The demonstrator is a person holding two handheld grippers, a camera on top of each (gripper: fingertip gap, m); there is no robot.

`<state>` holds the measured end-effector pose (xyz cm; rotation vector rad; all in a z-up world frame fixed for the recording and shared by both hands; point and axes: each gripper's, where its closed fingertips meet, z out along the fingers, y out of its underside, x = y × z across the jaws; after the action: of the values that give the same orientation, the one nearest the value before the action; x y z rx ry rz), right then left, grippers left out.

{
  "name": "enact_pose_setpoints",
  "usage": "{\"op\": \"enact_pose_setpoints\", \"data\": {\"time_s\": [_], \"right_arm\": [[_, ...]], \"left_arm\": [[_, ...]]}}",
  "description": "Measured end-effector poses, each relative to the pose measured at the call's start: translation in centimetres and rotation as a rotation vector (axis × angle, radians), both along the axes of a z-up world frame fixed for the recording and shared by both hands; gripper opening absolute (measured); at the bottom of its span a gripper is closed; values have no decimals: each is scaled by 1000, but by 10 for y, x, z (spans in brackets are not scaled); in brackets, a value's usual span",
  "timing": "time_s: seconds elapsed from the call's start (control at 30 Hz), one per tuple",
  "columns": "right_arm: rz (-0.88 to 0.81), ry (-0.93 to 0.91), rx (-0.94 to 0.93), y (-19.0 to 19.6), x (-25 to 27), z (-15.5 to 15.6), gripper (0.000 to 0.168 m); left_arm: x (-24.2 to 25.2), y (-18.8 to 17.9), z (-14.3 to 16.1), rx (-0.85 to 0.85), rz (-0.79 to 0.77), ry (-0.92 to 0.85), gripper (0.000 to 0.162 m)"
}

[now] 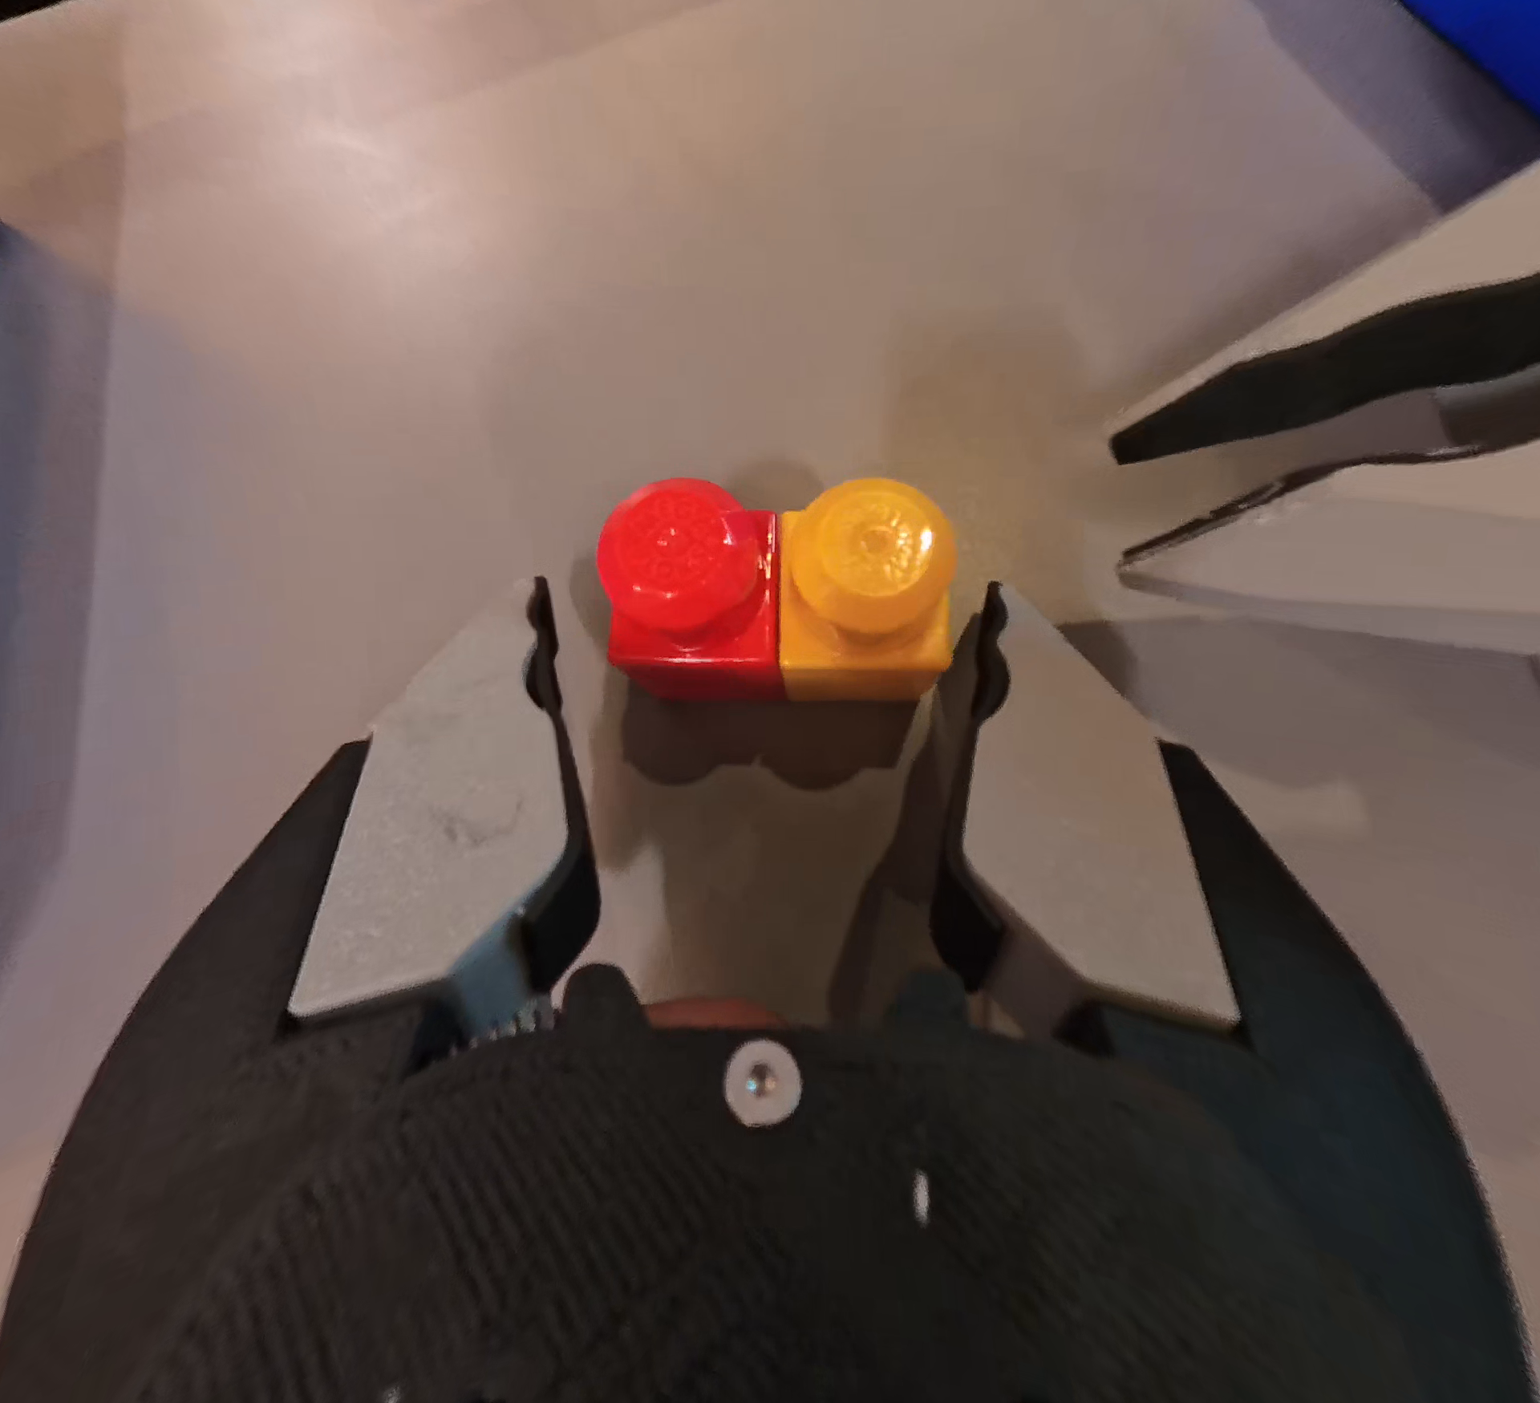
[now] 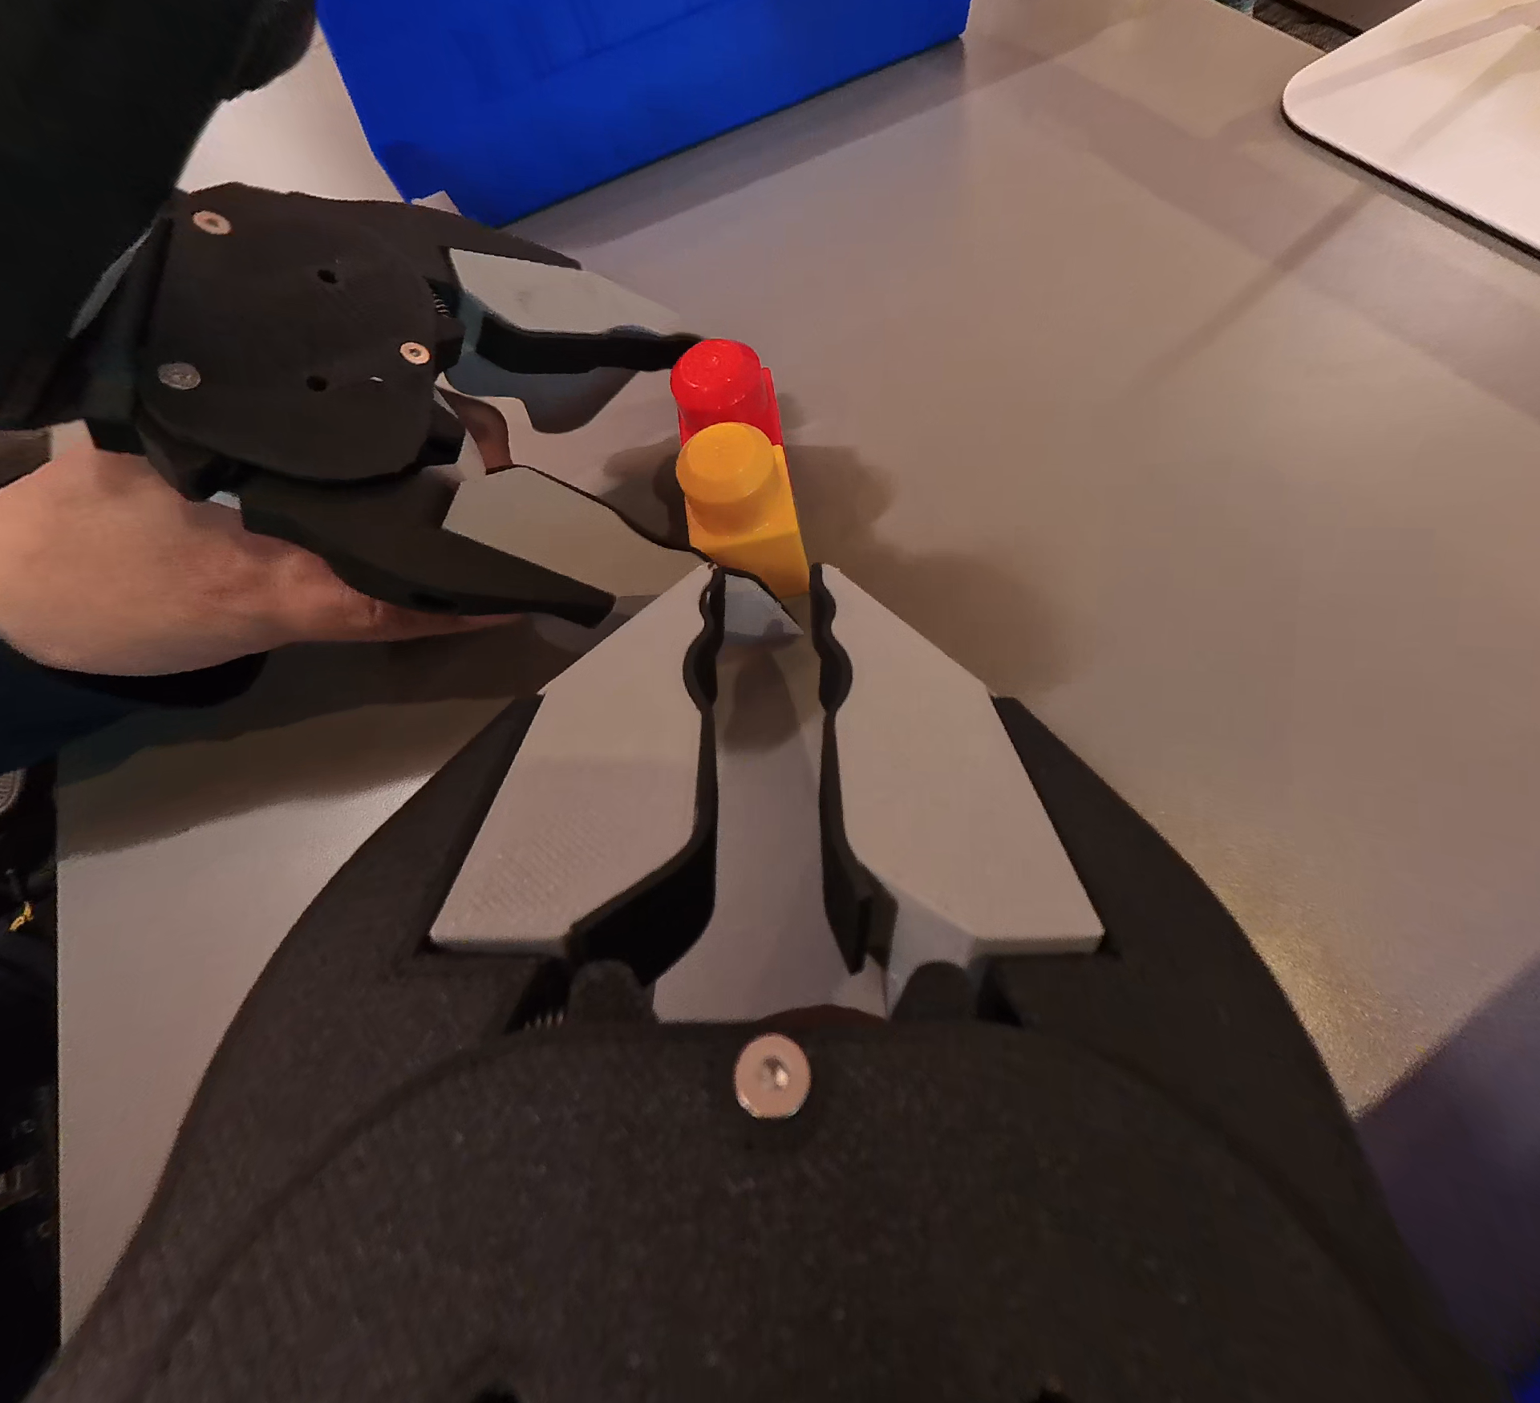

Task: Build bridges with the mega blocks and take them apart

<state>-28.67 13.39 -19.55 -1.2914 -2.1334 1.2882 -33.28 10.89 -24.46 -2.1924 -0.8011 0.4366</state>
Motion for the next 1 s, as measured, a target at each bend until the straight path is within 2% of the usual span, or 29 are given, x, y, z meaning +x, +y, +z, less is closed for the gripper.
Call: {"op": "enact_pose_setpoints", "data": {"time_s": [0.1,0.5,0.53,0.57,0.8,1.0], "right_arm": [[0,1,-2,0,0,1,17],[0,12,-7,0,1,4,17],[0,12,-7,0,1,4,17],[-1,12,-8,1,1,4,17],[-1,-5,0,1,1,-1,17],[5,1,0,0,0,-1,17]], "left_arm": [[3,7,5,32,-17,-37,94],[0,3,4,-45,-33,-10,92],[1,3,4,-43,-42,-10,87],[2,5,5,-33,-59,-6,74],[1,5,5,-11,-133,-24,74],[-1,-12,16,5,-187,69,74]]}}
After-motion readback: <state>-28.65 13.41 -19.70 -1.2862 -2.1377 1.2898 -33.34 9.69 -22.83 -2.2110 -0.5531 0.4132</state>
